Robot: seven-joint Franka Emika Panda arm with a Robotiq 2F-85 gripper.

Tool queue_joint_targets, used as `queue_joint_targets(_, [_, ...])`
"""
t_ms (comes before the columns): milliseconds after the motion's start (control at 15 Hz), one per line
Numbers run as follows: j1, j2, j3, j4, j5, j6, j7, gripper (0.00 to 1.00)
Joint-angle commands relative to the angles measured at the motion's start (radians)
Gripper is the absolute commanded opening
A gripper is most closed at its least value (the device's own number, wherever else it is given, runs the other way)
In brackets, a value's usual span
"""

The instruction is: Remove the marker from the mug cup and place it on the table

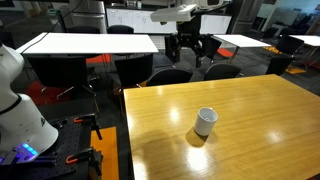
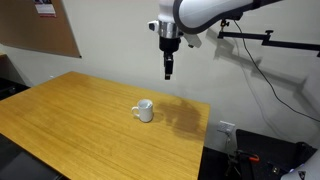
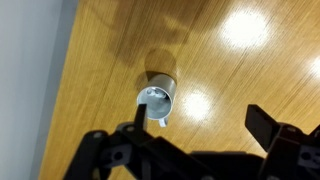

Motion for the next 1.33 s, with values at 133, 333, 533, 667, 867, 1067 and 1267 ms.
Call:
queue_joint_targets(133, [-0.014,0.02,0.011,0.018,0.0,-0.003,0.0,1.0])
queue_joint_targets(333, [-0.014,0.043,0.012,0.043,0.011,-0.002,0.012,1.0])
queue_joint_targets(533, [-0.018,0.097,0.011,0.102,0.014,-0.022,0.021,1.0])
queue_joint_targets(667, [-0.023,0.138,0.012,0.147,0.016,-0.035,0.015,1.0])
queue_joint_targets(867, [-0.031,0.196,0.013,0.207,0.006,-0.052,0.01,1.0])
queue_joint_targets(1067, [-0.042,0.249,0.016,0.26,0.006,-0.049,-0.011,1.0])
queue_joint_targets(1267, [-0.056,0.3,0.021,0.306,0.017,-0.041,-0.029,1.0])
